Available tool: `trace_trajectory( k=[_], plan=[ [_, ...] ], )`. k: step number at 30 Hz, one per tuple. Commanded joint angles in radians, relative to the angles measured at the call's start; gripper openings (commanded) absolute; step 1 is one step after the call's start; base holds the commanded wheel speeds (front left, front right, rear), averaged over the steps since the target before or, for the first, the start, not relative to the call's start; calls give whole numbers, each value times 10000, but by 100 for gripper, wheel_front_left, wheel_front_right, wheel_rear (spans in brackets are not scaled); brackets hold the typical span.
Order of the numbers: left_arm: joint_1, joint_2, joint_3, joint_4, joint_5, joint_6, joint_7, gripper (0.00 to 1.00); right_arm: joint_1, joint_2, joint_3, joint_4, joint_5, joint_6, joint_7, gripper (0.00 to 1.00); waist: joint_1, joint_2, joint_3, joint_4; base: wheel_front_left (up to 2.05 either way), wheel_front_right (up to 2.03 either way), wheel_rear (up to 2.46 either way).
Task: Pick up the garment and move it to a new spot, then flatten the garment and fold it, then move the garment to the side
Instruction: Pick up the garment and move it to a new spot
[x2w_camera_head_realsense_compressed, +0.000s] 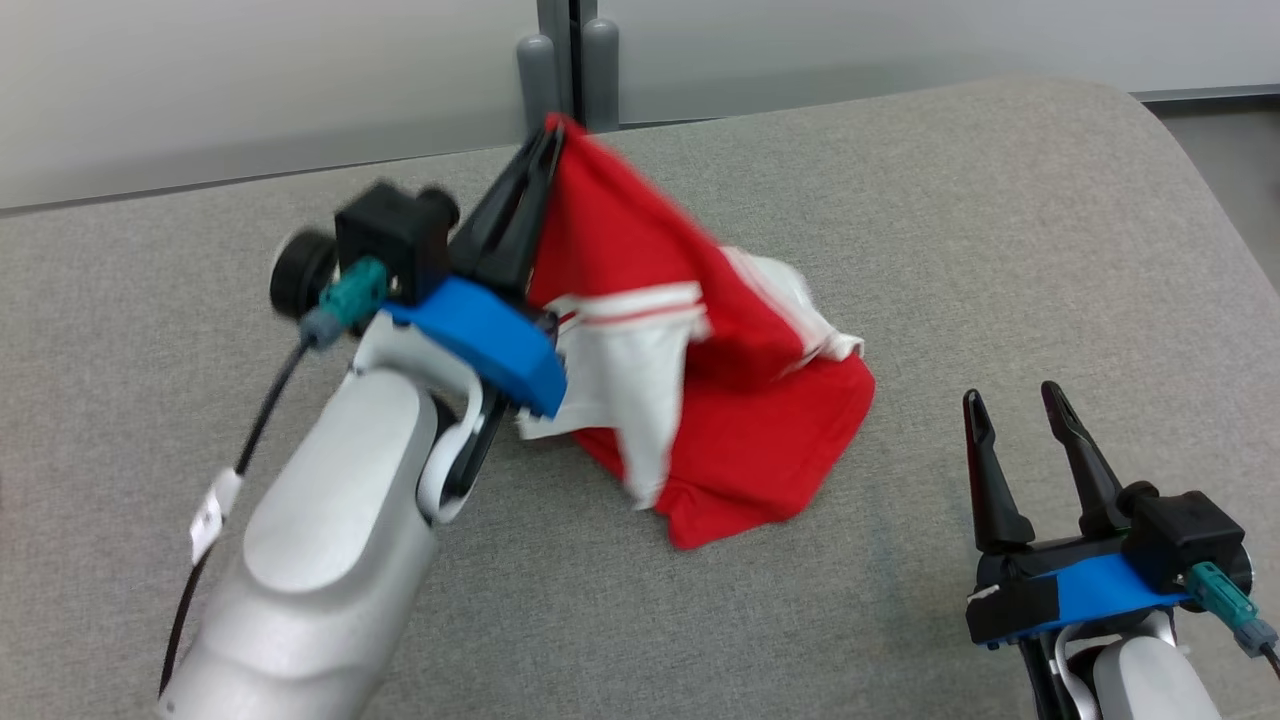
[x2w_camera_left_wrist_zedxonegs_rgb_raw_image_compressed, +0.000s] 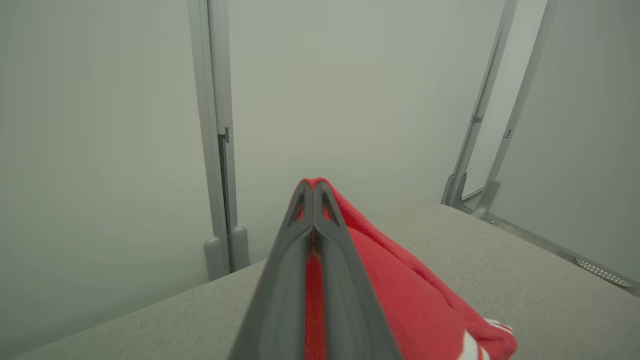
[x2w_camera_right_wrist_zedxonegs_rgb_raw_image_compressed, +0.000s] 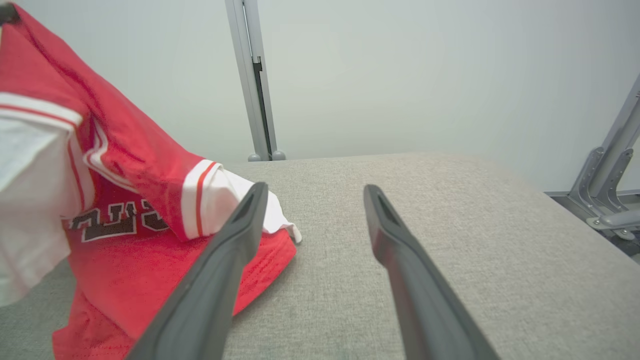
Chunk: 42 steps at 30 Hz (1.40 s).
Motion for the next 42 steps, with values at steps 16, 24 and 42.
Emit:
trace_trajectory(
  k=[16, 24, 42],
  plan=[
    [2281, 385, 349, 1045, 547, 602, -1354, 100, 307, -47, 139, 185, -45, 1, -48, 100, -1, 1, -751, 927, 0, 0, 0],
    [3794, 1013, 1945, -1545, 1323, 1241, -1347, 100, 666, -50, 27, 189, -151, 1, -46, 100, -1, 1, -1383, 1673, 0, 0, 0],
    [7451, 1436, 4860, -3853, 2093, 2078, -1350, 100, 1083, -49, -91, 256, -121, 1, -44, 100, -1, 1, -1903, 2796, 0, 0, 0]
  ],
)
